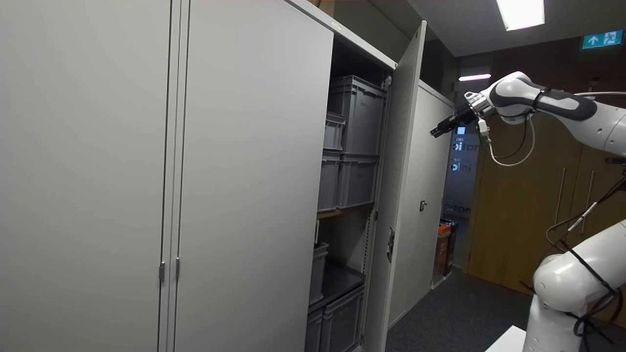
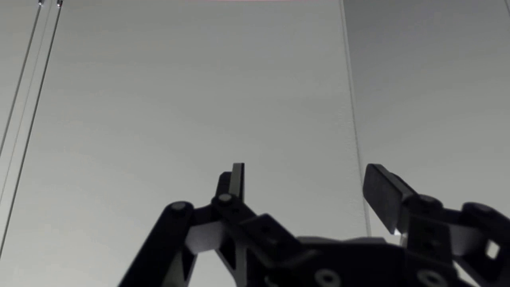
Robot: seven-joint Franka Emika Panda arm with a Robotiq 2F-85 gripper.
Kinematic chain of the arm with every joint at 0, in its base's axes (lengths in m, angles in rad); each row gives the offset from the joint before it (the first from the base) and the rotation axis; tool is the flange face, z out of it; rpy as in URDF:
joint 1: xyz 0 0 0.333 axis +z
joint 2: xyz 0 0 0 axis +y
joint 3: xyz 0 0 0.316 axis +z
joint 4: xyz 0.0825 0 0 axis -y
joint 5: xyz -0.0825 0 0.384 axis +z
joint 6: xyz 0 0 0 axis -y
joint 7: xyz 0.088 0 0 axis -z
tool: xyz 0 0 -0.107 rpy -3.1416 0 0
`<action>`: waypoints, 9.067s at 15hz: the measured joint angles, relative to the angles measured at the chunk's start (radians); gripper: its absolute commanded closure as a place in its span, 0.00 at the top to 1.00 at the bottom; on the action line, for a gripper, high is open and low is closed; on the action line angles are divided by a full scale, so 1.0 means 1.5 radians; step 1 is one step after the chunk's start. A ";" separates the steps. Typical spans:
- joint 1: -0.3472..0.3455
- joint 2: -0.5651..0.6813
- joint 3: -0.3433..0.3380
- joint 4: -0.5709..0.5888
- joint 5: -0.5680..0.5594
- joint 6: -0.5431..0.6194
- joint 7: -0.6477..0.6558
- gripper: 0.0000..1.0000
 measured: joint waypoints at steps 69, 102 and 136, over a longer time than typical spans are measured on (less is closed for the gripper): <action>0.014 0.398 0.031 0.332 0.232 0.104 -0.119 0.00; 0.006 0.507 0.044 0.410 0.235 0.083 -0.119 0.01; 0.029 0.579 0.064 0.430 0.227 0.094 -0.134 0.00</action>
